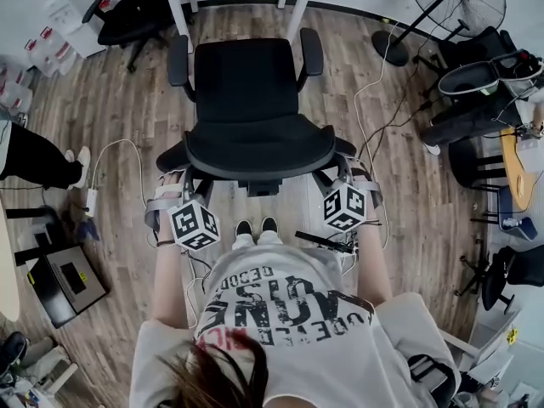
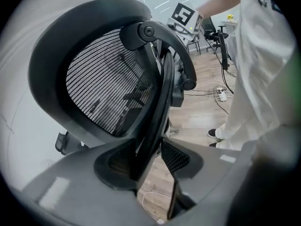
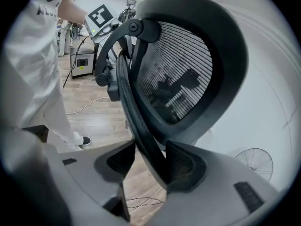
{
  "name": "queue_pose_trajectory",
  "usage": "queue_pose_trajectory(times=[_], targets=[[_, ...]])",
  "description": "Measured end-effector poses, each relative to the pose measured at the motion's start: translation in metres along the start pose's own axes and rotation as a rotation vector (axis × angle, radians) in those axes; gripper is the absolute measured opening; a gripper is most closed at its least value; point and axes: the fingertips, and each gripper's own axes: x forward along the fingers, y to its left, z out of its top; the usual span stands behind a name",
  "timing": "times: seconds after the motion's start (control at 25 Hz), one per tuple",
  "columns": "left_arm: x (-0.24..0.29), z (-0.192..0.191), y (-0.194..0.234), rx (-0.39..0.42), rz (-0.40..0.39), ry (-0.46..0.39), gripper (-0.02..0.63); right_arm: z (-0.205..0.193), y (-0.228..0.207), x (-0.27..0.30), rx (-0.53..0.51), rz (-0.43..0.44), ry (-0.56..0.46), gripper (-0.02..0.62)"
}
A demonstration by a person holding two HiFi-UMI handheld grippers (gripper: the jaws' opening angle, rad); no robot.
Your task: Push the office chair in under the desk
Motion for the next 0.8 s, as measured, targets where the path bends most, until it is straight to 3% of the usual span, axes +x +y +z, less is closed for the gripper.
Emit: queue_pose_trajectory(times=[0.8], targets=[[0.026, -0.001, 0.034, 0.027, 0.013, -0.008, 0.177, 0.006, -0.032, 0.028, -0.006, -0.016, 0.016, 0.193]])
